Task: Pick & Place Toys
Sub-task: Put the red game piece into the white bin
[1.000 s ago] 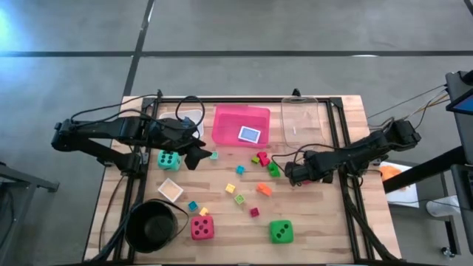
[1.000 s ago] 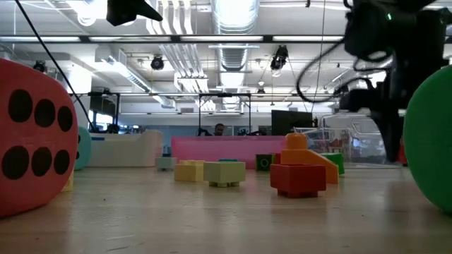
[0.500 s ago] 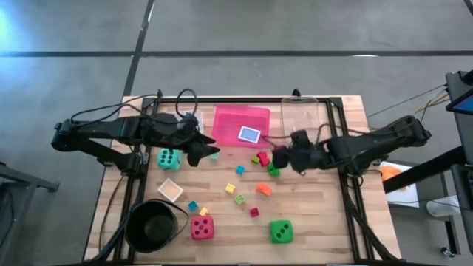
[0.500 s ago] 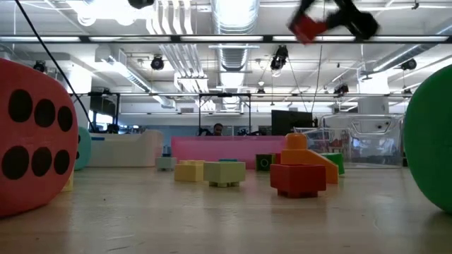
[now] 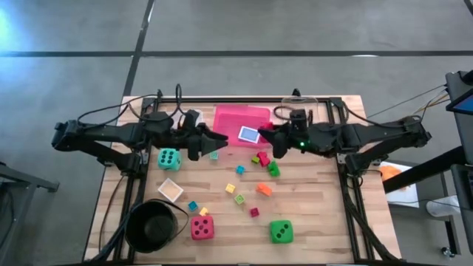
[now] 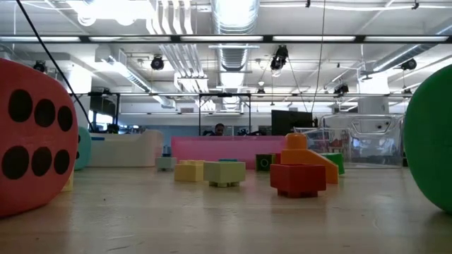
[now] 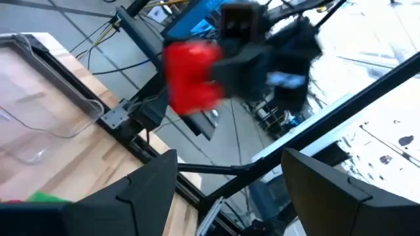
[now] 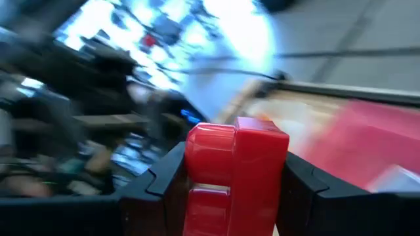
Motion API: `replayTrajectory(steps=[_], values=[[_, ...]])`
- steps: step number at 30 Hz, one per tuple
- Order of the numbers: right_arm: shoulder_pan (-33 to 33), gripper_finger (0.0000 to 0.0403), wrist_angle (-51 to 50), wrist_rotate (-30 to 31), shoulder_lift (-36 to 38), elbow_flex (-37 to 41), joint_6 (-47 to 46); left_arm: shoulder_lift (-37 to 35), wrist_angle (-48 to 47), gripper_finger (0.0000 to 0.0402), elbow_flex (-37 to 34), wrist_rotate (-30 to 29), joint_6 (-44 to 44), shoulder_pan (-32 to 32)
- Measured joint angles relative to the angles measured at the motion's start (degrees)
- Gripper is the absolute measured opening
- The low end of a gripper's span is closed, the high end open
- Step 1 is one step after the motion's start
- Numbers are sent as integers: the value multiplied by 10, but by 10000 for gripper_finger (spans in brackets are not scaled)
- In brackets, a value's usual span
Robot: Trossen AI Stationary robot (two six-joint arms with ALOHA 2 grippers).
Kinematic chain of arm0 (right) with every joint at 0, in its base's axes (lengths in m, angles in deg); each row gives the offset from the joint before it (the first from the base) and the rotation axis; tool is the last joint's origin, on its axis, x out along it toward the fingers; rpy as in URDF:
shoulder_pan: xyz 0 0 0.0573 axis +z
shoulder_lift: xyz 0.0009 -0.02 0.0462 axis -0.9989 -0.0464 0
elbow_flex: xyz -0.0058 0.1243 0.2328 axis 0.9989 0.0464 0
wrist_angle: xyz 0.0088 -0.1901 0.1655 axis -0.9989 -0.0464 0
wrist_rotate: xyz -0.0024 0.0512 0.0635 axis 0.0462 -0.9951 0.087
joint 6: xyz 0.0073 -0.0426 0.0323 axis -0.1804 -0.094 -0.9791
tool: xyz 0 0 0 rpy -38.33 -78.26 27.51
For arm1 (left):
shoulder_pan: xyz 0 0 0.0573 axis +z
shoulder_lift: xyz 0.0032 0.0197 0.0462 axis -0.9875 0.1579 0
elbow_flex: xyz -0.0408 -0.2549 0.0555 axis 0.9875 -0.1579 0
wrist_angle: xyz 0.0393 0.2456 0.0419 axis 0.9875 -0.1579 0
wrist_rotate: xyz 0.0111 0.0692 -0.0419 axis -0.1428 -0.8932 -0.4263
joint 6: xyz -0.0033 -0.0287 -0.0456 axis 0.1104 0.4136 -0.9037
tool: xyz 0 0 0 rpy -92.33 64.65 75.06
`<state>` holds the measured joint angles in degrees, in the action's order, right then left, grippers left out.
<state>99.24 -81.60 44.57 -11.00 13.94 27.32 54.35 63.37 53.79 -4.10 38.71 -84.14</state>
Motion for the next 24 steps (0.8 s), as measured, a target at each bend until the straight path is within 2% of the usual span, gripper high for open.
replayTrajectory(steps=[4, 8, 14, 24], values=[[-1, 154, 108, -19, -14, 3, 42, 10, 34, 277, -1, 1, 1, 0], [-7, 154, 159, -40, -38, -10, 67, 18, 78, 277, -1, 4, 5, 0], [-19, 154, 161, -76, -80, -49, 88, 46, 117, 283, 5, 35, 5, 1], [-24, 154, 158, -104, -117, -101, 107, 51, 127, 368, 12, 22, 42, 1]])
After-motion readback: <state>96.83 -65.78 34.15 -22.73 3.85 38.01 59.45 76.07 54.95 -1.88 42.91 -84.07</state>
